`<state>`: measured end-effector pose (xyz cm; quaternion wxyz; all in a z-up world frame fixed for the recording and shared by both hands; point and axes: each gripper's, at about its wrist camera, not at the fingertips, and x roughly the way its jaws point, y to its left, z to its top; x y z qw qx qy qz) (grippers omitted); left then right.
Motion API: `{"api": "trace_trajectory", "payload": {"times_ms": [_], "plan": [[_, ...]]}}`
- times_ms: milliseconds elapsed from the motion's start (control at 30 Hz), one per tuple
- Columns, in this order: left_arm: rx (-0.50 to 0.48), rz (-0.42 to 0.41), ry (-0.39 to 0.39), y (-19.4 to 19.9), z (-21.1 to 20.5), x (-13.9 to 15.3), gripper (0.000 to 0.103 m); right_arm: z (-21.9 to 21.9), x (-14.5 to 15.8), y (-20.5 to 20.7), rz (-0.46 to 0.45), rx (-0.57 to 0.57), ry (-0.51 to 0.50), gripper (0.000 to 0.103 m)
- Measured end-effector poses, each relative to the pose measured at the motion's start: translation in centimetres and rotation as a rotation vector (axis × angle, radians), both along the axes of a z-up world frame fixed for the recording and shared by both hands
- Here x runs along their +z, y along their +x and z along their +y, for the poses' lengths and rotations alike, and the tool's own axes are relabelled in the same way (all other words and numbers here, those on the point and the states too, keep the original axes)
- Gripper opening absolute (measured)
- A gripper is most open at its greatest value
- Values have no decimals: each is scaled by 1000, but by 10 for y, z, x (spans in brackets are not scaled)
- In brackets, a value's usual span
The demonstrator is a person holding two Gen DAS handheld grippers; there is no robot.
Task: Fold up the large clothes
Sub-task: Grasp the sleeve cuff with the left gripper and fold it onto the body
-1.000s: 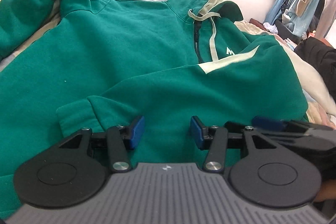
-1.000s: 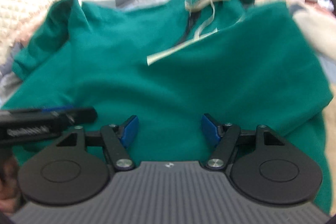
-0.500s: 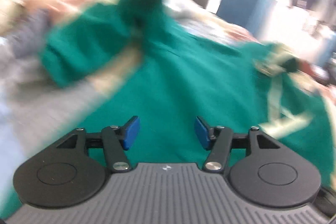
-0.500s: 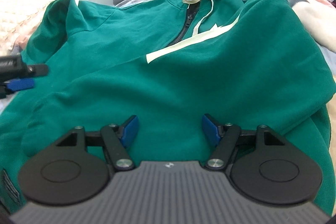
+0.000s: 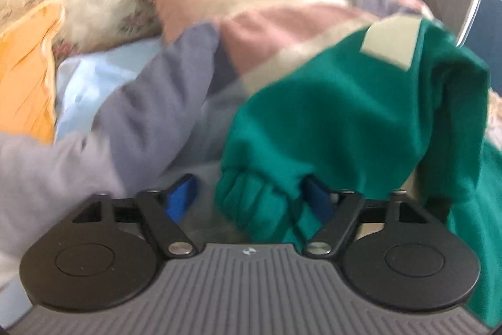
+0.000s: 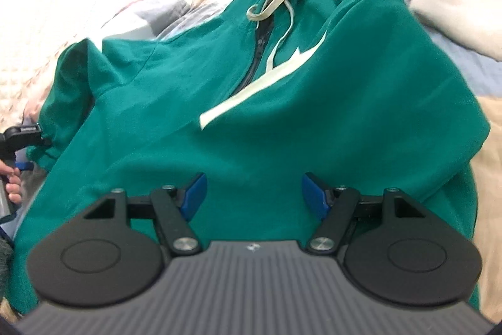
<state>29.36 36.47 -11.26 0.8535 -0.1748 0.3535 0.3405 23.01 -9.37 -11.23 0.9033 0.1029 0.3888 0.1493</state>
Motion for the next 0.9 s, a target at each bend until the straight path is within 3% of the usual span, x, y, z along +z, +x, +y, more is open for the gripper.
{"api": "trace_trajectory", "payload": {"times_ms": [33,100,167,267,333,467,667,767,900], "plan": [[-13,13,13,5,-1,4,46,-1,1,2,-4,-7,1,69],[-35,44,68,14,-5,14,33,-6,3,4,-8,-16,8,69],[-52,64,176,20,-10,34,30,-14,4,5,-24,-11,26,69],[-71,76,351,24,-18,75,27,-22,6,-1,-69,-7,-38,69],[-101,80,480,27,-27,110,27,-30,9,-5,-74,-10,-19,69],[-188,25,651,23,-56,190,26,-43,20,-13,-66,-26,33,69],[-475,-39,899,6,-164,273,26,-53,32,-27,-100,-42,34,69],[-638,-56,955,-10,-233,289,27,-62,40,-35,-123,-48,67,69],[-849,-69,956,-42,-330,283,27,-74,49,-49,-161,-50,93,70]]}}
